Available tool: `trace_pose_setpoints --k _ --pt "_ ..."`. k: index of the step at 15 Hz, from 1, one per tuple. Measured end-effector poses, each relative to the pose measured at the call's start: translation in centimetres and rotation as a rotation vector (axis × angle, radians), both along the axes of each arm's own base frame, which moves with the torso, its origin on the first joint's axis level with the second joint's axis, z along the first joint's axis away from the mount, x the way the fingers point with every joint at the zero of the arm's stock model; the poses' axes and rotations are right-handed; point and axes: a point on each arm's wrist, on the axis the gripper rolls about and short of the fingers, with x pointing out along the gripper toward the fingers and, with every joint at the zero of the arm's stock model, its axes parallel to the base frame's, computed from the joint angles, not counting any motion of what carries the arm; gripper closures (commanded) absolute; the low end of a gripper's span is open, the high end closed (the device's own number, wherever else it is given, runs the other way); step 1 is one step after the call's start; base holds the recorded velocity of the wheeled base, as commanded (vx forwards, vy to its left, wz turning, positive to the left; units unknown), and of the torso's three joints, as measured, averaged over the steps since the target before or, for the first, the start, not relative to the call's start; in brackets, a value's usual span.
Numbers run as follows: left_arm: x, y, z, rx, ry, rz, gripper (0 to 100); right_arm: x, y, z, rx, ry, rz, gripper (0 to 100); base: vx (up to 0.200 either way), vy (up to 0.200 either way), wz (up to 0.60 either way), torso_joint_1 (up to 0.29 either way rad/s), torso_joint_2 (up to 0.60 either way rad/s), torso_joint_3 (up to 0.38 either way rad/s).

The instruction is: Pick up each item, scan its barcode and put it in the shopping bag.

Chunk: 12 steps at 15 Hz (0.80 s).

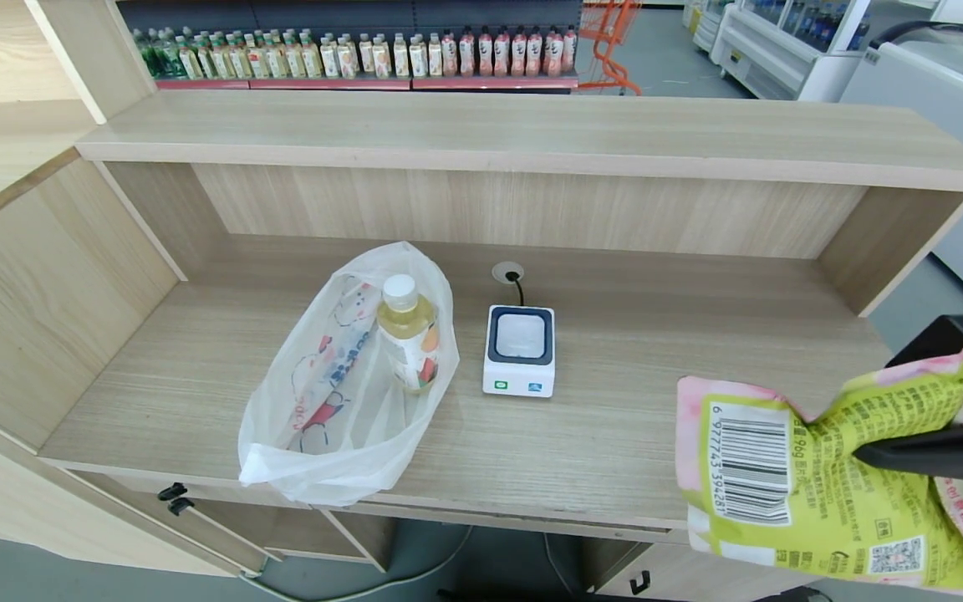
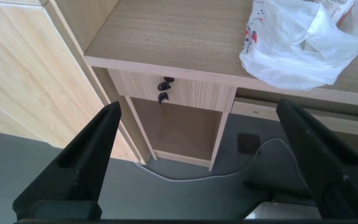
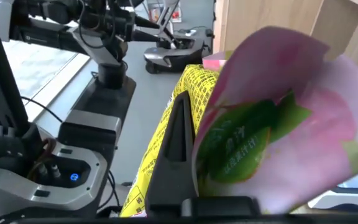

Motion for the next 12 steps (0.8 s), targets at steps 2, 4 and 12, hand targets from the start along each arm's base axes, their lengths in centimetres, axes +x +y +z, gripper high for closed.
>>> trace_pose_setpoints --k 2,4,12 --pt "0.0 0.0 0.0 0.000 0.000 0.000 0 -0.5 0.0 -0.1 0.003 -0.022 0.009 100 0.000 0.000 0.00 0.000 0.00 0.000" --pt "0.0 0.0 0.0 0.000 0.000 0.000 0 -1.1 -0.2 0.4 0.004 -0.011 0.006 100 0.000 0.000 0.00 0.000 0.00 0.000" --pt "0.0 0.0 0.0 0.000 0.000 0.000 0 -3.3 -0.7 1.4 0.010 -0.068 -0.012 100 0.000 0.000 0.00 0.000 0.00 0.000"
